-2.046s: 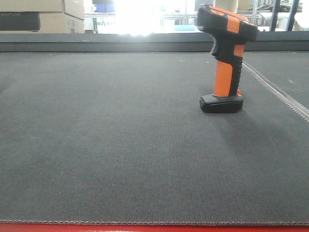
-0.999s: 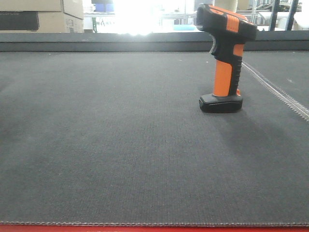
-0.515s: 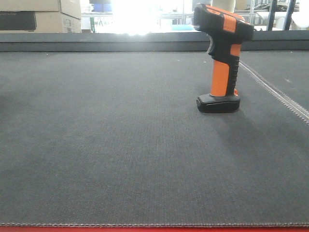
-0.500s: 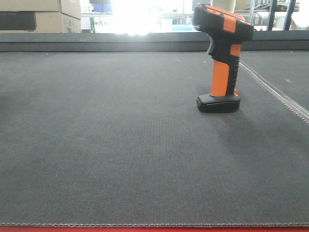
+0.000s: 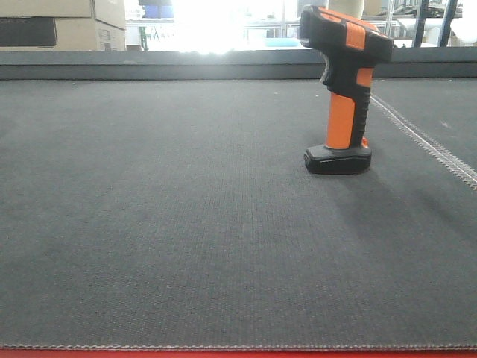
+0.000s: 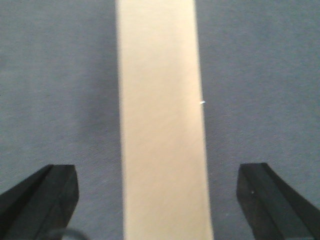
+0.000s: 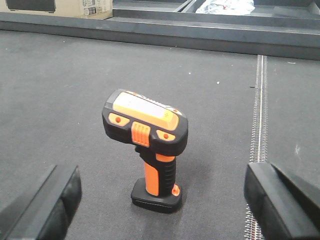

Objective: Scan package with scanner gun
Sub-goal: 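Close the left gripper on the box and lift it off the belt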

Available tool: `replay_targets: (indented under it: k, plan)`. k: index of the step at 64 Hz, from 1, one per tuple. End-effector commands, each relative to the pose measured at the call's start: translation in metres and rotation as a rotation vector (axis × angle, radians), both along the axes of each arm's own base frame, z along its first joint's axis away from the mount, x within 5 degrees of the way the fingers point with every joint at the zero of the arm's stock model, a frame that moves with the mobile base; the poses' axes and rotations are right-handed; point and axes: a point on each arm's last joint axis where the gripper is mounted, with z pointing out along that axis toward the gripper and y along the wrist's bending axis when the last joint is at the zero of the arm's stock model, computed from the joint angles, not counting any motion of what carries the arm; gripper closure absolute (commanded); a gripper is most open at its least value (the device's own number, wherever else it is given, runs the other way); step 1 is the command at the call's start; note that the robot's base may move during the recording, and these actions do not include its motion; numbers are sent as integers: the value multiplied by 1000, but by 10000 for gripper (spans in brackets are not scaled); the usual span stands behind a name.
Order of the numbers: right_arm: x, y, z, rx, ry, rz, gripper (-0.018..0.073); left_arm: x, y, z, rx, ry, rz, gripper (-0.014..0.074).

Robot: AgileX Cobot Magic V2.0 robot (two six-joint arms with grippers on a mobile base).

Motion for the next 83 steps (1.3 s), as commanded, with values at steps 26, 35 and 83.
replay_targets:
  k: [26,35,83]
  plan:
    - [1,0,5,-4,-37,-1,-9,26,8,-40,-69,82,-7,69]
    - [1,0,5,-4,-37,-1,-9,26,8,-40,-69,82,-7,209]
    - [1,0,5,-5,-38,0,-9,10,-28,6,-389,-122,26,707]
